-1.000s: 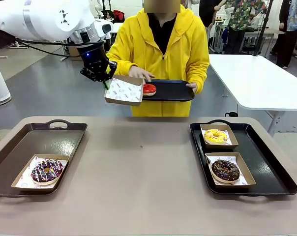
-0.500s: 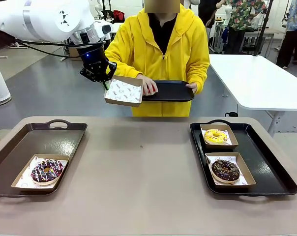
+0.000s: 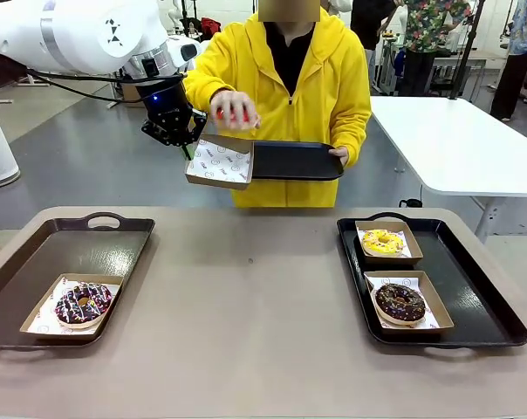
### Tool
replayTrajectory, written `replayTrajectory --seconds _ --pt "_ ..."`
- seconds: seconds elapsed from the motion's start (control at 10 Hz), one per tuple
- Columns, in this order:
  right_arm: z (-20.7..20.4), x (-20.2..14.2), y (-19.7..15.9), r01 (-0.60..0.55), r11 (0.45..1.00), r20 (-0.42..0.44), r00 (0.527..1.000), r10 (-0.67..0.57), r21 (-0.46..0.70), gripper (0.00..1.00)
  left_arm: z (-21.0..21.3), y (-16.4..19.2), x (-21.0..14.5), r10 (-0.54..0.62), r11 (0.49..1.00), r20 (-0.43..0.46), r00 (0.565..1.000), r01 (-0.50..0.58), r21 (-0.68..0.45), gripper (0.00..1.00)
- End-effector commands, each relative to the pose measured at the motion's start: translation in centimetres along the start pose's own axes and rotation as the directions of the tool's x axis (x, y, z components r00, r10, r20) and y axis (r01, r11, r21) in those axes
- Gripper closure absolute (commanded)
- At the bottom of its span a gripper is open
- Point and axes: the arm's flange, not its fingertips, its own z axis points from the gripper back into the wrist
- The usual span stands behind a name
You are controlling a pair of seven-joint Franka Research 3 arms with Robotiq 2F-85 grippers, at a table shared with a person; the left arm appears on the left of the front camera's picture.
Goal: Individually package the donuts and arrange them on the tray.
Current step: Place the picked Paper togo box on the Handle tray.
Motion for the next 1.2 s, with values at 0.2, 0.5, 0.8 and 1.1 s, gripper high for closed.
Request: replayTrajectory --seconds 0.2,0.5,0.8,1.1 --pt "0.01 -0.1 0.21 -0.002 1.0 0.0 1.0 0.002 0.001 0.0 0.1 0.3 -0.34 -0.001 1.0 0.002 1.0 0.001 0.003 1.0" --pt "0.01 -0.1 0.21 -0.002 1.0 0.0 1.0 0.002 0.001 0.0 0.1 0.3 -0.34 -0.001 1.0 0.002 1.0 0.001 0.003 1.0" --pt "0.01 -0.1 0.21 -0.002 1.0 0.0 1.0 0.002 0.001 0.0 0.1 0.3 -0.34 -0.001 1.0 0.002 1.0 0.001 0.003 1.0" --pt "0.01 -0.1 0.21 -0.002 1.0 0.0 1.0 0.002 0.001 0.0 0.1 0.3 -0.34 -0.001 1.0 0.002 1.0 0.001 0.003 1.0"
